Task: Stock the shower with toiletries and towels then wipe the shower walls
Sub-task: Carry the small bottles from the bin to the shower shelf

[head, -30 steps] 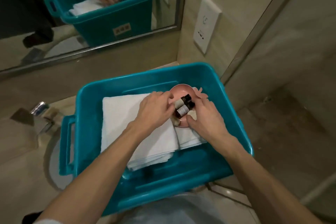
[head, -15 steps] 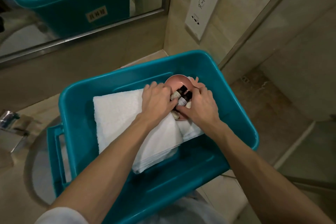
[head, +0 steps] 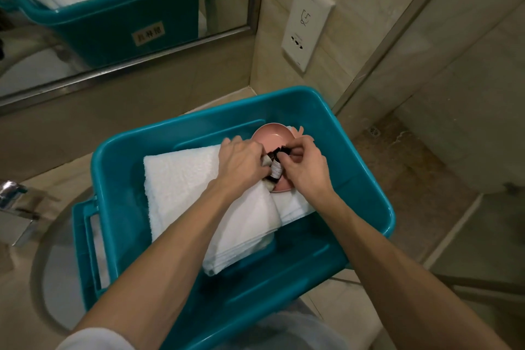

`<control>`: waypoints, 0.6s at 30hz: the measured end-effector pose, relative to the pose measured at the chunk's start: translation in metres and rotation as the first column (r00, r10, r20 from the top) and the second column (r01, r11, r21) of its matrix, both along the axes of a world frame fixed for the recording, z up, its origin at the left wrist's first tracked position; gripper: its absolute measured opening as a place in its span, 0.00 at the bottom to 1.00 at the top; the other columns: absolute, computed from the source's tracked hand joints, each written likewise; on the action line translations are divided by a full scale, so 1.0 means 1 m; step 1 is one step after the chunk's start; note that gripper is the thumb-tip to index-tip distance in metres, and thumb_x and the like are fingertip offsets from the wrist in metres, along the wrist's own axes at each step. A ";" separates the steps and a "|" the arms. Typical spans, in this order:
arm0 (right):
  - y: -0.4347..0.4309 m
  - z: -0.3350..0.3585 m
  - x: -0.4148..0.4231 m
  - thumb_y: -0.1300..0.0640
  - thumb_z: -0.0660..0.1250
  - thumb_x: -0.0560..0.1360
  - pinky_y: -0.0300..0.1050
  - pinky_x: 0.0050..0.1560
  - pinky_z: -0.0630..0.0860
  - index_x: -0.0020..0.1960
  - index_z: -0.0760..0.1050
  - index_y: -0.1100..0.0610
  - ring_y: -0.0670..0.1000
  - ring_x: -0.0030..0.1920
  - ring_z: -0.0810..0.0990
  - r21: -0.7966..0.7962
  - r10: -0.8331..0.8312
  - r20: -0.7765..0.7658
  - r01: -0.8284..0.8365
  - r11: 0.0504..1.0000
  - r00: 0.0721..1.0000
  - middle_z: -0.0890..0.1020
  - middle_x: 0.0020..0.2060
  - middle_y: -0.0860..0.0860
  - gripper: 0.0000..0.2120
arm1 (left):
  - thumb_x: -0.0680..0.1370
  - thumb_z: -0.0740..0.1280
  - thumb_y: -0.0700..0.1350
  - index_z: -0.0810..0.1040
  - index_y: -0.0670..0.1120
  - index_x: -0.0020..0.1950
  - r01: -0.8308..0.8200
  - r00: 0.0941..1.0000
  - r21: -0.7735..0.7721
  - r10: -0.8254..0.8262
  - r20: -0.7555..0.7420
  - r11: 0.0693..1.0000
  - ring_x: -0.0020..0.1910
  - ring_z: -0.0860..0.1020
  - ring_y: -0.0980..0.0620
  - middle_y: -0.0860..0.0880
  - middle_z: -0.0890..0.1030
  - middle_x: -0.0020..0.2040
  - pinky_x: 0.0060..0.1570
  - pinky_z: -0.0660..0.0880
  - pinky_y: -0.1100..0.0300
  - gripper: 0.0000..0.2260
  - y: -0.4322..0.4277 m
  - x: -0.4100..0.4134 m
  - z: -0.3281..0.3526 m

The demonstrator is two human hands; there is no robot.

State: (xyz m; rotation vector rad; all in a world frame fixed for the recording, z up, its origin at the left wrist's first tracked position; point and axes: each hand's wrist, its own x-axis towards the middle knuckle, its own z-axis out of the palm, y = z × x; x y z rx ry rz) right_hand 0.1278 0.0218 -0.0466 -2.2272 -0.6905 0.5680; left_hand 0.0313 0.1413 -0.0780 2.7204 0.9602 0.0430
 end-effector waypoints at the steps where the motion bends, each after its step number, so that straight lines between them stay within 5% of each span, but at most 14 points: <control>1: 0.001 -0.002 0.002 0.54 0.73 0.75 0.28 0.42 0.72 0.55 0.76 0.54 0.33 0.40 0.79 0.011 -0.030 -0.036 0.030 0.999 0.999 0.79 0.41 0.39 0.11 | 0.69 0.68 0.55 0.82 0.52 0.47 -0.005 1.000 0.008 0.005 0.009 1.000 0.44 0.71 0.47 0.52 0.80 0.42 0.44 0.58 0.54 0.11 -0.001 -0.001 -0.001; 5: 0.002 -0.006 0.005 0.55 0.73 0.75 0.22 0.42 0.72 0.57 0.78 0.53 0.33 0.42 0.79 0.039 -0.086 -0.141 0.092 0.995 0.986 0.81 0.43 0.40 0.12 | 0.69 0.68 0.55 0.81 0.53 0.49 -0.034 0.998 0.020 0.033 0.061 0.999 0.46 0.73 0.47 0.53 0.81 0.45 0.44 0.58 0.53 0.12 -0.005 -0.006 -0.004; 10: -0.001 -0.011 0.000 0.58 0.74 0.73 0.41 0.54 0.80 0.51 0.82 0.50 0.44 0.49 0.84 0.161 -0.190 -0.365 0.263 0.951 0.912 0.85 0.44 0.43 0.08 | 0.73 0.67 0.52 0.75 0.50 0.54 -0.072 0.991 -0.076 0.080 0.109 0.995 0.48 0.75 0.44 0.50 0.81 0.44 0.48 0.63 0.51 0.12 -0.005 -0.005 -0.003; 15: -0.003 -0.008 -0.010 0.53 0.76 0.71 0.49 0.57 0.81 0.50 0.83 0.49 0.42 0.49 0.84 0.192 -0.197 -0.336 0.271 0.943 0.921 0.86 0.45 0.43 0.08 | 0.74 0.64 0.57 0.79 0.53 0.55 -0.055 0.992 -0.035 0.059 0.114 0.998 0.45 0.75 0.46 0.51 0.81 0.41 0.43 0.61 0.52 0.13 -0.005 -0.007 0.000; 18: -0.005 0.004 -0.016 0.56 0.75 0.74 0.43 0.45 0.82 0.56 0.82 0.54 0.46 0.46 0.86 0.317 -0.214 -0.504 0.410 0.855 0.837 0.87 0.47 0.48 0.11 | 0.73 0.68 0.60 0.84 0.56 0.55 -0.063 0.882 -0.521 0.292 0.371 0.851 0.42 0.81 0.55 0.54 0.84 0.39 0.44 0.74 0.54 0.15 -0.001 -0.014 0.019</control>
